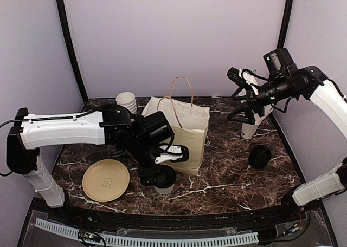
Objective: Pack the takeout coffee
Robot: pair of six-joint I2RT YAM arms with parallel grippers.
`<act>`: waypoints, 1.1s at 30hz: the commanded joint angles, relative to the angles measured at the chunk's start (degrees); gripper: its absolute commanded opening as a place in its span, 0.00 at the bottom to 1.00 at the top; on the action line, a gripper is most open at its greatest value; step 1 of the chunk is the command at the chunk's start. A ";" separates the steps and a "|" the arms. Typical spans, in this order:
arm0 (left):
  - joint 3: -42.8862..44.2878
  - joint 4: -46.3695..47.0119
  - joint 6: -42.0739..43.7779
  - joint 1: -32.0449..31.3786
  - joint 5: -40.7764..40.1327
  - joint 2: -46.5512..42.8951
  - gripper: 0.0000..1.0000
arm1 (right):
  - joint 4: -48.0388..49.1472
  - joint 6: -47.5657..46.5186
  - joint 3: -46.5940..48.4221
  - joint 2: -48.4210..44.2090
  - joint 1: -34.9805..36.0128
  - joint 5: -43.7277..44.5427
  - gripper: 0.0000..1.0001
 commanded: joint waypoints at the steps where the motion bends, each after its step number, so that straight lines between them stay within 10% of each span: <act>1: 1.94 -1.47 0.54 -0.21 -3.50 1.60 0.90 | 2.17 0.84 -0.56 0.09 -0.34 -1.61 0.99; 33: 4.00 -1.60 1.23 0.75 0.24 6.67 0.76 | 1.08 0.86 -0.27 1.57 -0.43 -1.84 0.98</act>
